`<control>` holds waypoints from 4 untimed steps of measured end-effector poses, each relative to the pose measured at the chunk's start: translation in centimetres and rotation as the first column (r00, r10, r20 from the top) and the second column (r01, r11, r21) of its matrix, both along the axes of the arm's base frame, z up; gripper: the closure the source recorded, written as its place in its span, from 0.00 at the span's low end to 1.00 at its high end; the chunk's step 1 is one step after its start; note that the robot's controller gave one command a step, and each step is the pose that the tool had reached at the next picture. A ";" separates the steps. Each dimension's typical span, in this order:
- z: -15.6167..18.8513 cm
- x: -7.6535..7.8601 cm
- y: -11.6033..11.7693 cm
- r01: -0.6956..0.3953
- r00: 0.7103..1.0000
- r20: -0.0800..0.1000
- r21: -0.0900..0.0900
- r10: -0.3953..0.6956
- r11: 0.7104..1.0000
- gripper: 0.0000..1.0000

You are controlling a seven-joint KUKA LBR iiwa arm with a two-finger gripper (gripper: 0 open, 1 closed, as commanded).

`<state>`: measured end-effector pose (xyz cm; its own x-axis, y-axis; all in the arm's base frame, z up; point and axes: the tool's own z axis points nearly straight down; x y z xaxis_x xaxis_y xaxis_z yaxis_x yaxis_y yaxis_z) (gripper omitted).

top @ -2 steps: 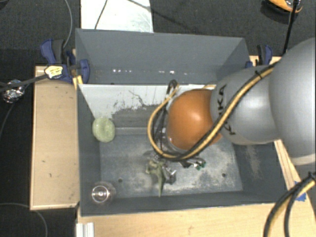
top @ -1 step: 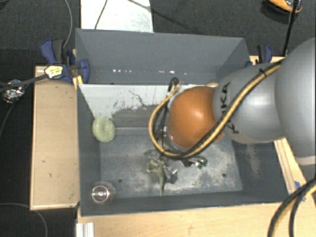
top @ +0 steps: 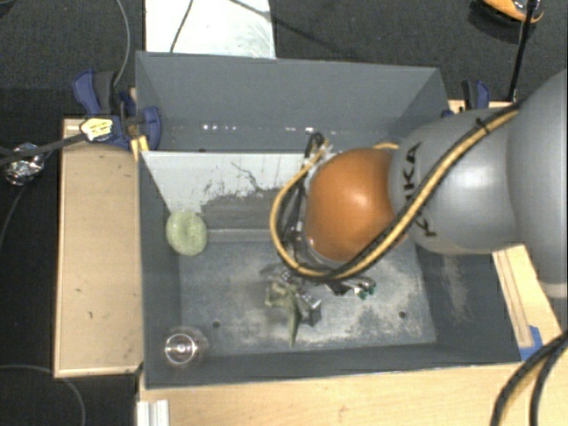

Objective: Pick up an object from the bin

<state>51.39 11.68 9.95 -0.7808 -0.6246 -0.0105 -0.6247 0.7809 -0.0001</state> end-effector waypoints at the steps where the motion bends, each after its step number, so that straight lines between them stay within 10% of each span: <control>1: 1.2 0.1 0.0 0.001 1.000 0.002 0.000 -0.001 1.000 1.00; 4: 5.0 0.0 0.0 0.005 1.000 0.001 0.001 -0.005 1.000 1.00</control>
Offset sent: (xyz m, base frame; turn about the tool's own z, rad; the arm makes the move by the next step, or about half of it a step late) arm -0.0001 0.0002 0.0183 0.0000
